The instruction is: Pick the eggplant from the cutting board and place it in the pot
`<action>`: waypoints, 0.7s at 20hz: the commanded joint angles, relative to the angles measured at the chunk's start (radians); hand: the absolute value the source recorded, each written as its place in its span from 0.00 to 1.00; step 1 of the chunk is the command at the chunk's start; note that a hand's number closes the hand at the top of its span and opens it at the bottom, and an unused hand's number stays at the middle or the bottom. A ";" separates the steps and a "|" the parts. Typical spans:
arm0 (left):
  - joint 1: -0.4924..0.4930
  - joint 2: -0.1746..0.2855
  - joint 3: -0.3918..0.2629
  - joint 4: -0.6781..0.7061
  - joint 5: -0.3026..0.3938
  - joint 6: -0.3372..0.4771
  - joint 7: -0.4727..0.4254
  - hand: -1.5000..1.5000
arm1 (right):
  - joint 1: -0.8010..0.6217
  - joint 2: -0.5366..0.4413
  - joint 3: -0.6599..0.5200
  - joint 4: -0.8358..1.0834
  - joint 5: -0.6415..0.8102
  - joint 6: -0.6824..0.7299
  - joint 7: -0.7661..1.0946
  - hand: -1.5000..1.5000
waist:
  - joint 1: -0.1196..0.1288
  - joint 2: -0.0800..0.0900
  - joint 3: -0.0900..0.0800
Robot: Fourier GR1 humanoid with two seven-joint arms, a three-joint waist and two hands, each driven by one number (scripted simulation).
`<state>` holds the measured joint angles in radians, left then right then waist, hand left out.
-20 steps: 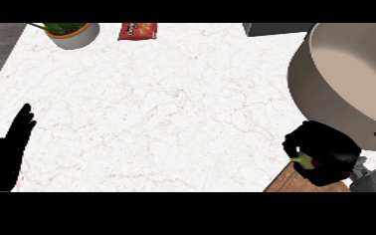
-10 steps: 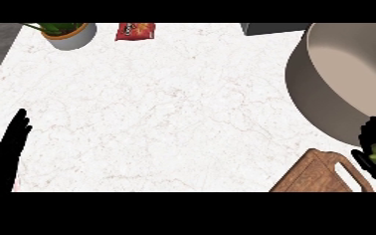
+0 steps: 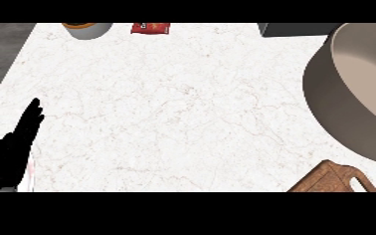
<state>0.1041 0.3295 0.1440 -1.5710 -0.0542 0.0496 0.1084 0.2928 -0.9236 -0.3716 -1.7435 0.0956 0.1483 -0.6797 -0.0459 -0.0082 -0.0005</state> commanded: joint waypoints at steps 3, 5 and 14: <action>-0.055 -0.033 -0.048 -0.034 -0.038 0.004 0.056 0.50 | -0.111 -0.047 -0.126 0.209 -0.094 0.143 -0.039 1.00 | 0.048 0.009 0.001; -0.037 -0.034 -0.032 0.001 -0.047 -0.006 -0.005 0.50 | -0.158 -0.011 -0.090 0.127 -0.084 0.161 0.072 1.00 | 0.050 0.008 0.000; -0.124 -0.026 0.007 0.100 -0.030 -0.048 -0.019 0.50 | -0.536 0.026 0.108 0.430 0.099 0.098 0.078 1.00 | 0.061 0.012 0.000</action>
<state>0.0161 0.3010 0.1363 -1.5186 -0.0863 0.0180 0.1075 -0.1176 -0.9356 -0.3405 -1.3838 0.1278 0.2697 -0.6338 0.0125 0.0023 -0.0004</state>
